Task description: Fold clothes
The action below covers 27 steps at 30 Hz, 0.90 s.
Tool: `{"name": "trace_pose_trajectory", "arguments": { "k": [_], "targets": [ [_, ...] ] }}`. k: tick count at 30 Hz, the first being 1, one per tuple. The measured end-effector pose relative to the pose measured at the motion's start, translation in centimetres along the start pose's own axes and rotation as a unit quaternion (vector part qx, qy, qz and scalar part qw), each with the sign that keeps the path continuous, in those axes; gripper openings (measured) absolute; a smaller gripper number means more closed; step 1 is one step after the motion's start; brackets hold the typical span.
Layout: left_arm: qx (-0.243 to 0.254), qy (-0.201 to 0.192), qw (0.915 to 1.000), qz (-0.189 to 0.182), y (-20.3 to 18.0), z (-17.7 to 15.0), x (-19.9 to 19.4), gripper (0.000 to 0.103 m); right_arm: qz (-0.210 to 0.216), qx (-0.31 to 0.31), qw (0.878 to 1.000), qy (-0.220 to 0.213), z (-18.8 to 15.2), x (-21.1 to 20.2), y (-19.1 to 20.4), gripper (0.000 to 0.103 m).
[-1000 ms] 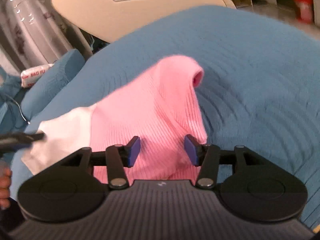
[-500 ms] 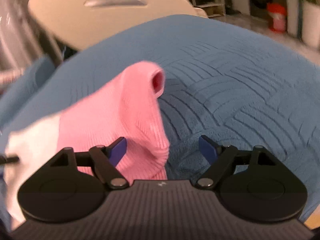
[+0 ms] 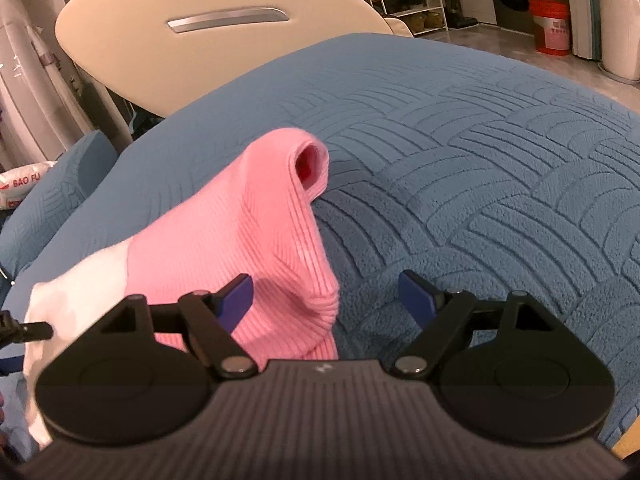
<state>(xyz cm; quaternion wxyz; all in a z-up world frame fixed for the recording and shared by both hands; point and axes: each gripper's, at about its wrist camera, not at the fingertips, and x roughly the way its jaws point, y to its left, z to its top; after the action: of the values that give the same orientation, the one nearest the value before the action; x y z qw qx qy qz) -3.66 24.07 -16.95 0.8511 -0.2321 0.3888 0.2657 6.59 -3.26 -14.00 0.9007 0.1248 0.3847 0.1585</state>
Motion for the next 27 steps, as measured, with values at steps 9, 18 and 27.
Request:
{"name": "trace_pose_trajectory", "arguments": {
  "k": [9,18,27],
  "targets": [
    [0.004,-0.006,1.0000,0.003,-0.3,-0.1,-0.2,0.103,0.003,-0.007,1.000,0.003,-0.1,0.0,0.1,0.083],
    [0.031,-0.008,0.9994,0.010,-1.2,-0.5,-0.2,0.103,0.002,-0.011,1.000,0.003,0.1,0.0,-0.1,0.083],
    [0.029,-0.008,0.9995,0.009,-1.3,-0.5,-0.4,0.103,-0.001,-0.018,1.000,0.003,0.0,0.1,0.0,0.083]
  ]
}}
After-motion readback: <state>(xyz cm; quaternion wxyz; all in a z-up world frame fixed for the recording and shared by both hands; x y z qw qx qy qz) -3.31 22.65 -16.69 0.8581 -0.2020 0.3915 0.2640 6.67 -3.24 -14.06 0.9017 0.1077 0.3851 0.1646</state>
